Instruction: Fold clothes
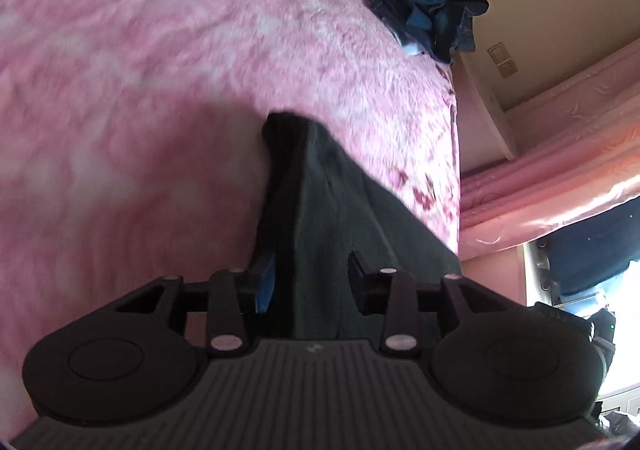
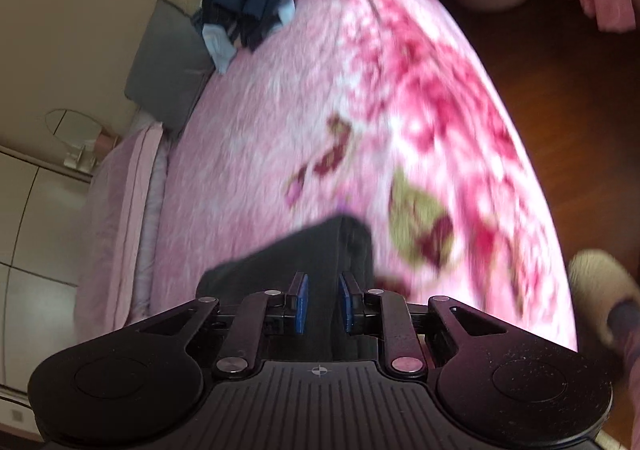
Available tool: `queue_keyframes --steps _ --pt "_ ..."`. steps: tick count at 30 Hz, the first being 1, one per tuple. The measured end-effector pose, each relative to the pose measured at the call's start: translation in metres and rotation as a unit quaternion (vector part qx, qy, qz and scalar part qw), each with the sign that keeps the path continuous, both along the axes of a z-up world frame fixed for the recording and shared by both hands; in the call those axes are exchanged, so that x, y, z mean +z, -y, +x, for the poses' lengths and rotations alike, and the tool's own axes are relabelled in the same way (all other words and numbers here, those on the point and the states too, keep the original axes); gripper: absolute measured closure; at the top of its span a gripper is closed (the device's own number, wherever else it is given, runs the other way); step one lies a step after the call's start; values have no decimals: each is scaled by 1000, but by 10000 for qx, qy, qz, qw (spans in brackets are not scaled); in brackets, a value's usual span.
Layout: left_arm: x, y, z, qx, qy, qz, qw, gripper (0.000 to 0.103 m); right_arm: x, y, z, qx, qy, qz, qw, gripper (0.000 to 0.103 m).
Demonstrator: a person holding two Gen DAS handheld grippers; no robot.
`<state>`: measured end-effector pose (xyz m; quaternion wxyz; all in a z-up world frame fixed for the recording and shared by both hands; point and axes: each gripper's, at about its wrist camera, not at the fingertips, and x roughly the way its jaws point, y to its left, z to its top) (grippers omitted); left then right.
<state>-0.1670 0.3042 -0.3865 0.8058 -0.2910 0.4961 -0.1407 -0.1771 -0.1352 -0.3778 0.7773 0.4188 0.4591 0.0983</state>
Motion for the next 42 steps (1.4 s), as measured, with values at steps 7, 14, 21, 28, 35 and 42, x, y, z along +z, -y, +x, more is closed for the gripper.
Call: queue_keyframes --steps 7,14,21,28,35,42 --pt "-13 -3 -13 21 186 260 9995 99 -15 -15 -14 260 39 -173 9995 101" --pt "-21 2 -23 139 244 610 9977 93 -16 -31 -15 422 106 -1077 9932 98" --pt "55 19 -66 214 825 1229 9888 94 50 -45 -39 696 763 -2125 9717 60" --pt "20 49 -97 -580 513 1808 9805 102 34 -105 -77 2189 1106 -2833 9271 69" --pt "31 53 -105 -787 681 2080 9726 102 14 -96 -85 2110 685 -2635 9388 70" --pt "30 51 -99 -876 399 2142 9720 101 3 -88 -83 2008 264 -2237 9534 69"
